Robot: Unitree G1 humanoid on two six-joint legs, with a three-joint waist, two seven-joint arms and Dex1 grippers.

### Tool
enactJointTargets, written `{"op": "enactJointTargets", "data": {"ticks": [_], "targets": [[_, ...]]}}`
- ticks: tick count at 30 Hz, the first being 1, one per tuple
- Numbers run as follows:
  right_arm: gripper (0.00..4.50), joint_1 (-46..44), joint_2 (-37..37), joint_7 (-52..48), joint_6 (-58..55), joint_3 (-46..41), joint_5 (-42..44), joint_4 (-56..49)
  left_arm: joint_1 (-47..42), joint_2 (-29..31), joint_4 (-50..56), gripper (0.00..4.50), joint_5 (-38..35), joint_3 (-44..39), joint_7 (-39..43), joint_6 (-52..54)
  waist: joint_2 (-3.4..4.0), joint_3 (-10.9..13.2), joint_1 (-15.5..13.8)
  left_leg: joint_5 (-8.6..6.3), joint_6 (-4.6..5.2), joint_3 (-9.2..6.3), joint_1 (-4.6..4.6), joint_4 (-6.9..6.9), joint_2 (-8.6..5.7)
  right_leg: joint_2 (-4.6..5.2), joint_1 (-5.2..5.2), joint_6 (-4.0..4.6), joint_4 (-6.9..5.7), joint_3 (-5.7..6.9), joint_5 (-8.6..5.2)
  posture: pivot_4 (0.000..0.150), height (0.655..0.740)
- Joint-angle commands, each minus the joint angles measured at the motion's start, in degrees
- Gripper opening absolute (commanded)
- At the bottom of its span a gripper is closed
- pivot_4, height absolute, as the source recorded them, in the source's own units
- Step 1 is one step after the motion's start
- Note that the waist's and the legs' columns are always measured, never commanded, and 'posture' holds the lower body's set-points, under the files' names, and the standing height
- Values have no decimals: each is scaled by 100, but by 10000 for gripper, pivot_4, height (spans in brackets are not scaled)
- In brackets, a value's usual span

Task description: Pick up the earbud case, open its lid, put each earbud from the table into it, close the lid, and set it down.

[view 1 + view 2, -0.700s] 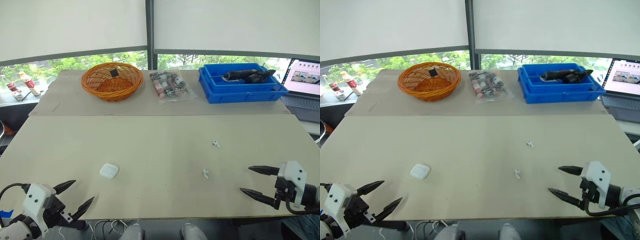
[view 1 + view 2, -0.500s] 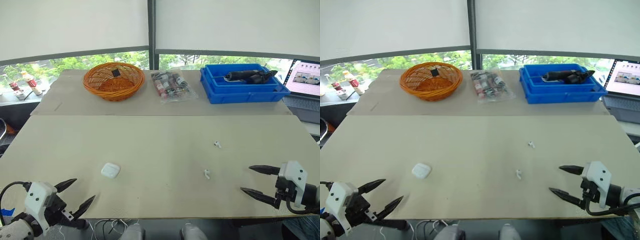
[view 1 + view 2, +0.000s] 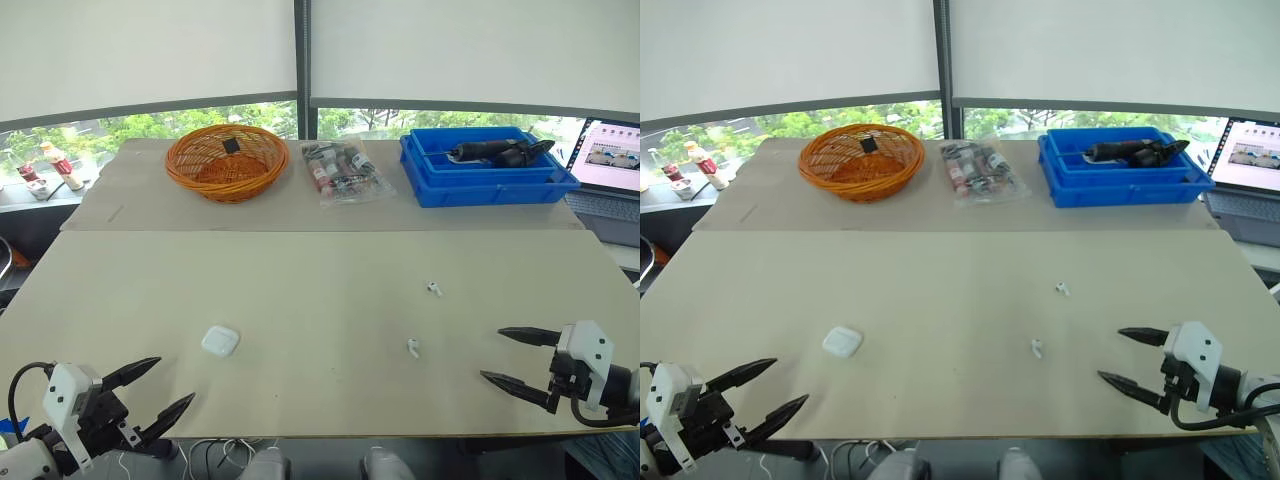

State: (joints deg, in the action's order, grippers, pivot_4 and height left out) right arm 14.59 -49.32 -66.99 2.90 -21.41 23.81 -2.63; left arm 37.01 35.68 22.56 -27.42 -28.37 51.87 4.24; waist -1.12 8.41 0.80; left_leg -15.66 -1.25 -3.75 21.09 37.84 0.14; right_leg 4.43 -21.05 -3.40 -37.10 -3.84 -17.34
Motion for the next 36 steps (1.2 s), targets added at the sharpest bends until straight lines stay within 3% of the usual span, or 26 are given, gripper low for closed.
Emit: {"op": "enactJointTargets", "data": {"ticks": [1,15,26,35,36], "targets": [[44328,-84,-24,-21,16,-83,88,-185,-71,-135,222,45000,-91,-36,-330,253,0,0,3,0,0,0,0,0,0,0,0,0,0,0,0,1500,7400],[44328,-1053,-653,-27,-1991,406,1236,-2379,-1046,-362,323,45000,512,1011,-1418,1228,2,3,-1,0,0,-20,2,0,-2,-1,-2,-1,-3,3,1,1500,7400],[44328,-1896,-733,61,-2746,761,1580,-2919,-1884,-525,-107,45000,949,1614,-2047,1842,2,3,-33,0,0,-51,1,3,-7,0,-6,-3,-7,8,4,1500,7400],[44328,-2222,-703,121,-2996,876,1623,-3031,-2426,-451,-329,45000,903,1848,-1968,2476,10,0,-61,1,0,-60,-1,3,-11,2,-6,-3,-10,9,4,1500,7400],[44781,-2209,-696,128,-3001,872,1615,-3045,-2435,-400,-368,42568,933,1884,-1925,2512,12,-1,-64,1,-1,-60,-2,3,-11,2,-5,-3,-10,9,4,1500,7400]]}}
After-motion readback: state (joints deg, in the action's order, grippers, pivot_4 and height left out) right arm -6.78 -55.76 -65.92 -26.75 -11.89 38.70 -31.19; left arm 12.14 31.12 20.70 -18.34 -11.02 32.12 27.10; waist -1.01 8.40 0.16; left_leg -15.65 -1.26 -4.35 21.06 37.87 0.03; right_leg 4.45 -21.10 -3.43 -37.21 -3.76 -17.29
